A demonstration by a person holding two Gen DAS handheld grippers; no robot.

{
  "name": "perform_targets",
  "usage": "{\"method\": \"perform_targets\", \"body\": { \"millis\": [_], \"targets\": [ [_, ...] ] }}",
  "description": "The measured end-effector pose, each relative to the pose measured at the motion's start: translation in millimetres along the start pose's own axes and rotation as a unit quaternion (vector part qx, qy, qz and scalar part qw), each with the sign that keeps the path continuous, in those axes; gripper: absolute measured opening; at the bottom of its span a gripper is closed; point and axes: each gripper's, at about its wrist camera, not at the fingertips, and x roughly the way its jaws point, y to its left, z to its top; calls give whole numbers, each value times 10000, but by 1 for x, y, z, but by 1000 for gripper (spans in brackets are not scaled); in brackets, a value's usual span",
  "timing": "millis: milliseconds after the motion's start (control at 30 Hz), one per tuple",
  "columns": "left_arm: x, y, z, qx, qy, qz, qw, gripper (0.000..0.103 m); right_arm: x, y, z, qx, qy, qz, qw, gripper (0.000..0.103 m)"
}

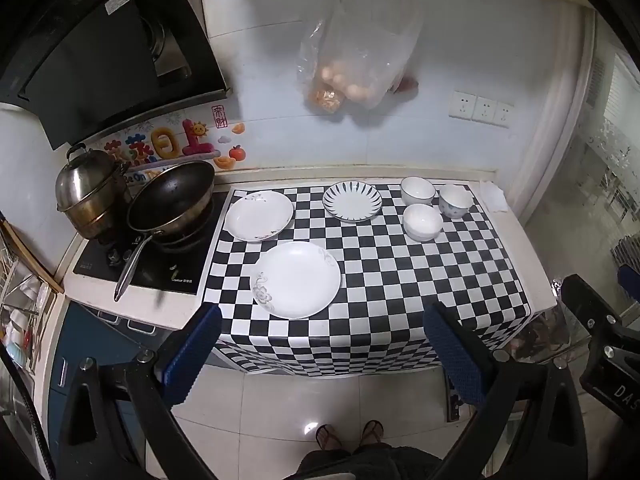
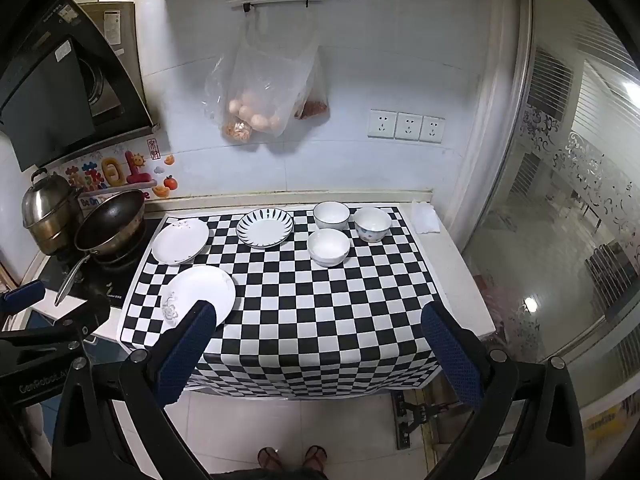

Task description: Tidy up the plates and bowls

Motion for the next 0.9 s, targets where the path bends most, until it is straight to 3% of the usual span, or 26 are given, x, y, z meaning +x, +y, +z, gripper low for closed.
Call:
{"method": "perform_targets", "body": {
  "millis": [900],
  "targets": [
    [1,-6,7,-54,25,0,10000,103,6,-3,0,-70,39,-96,9999,103]
  ]
}}
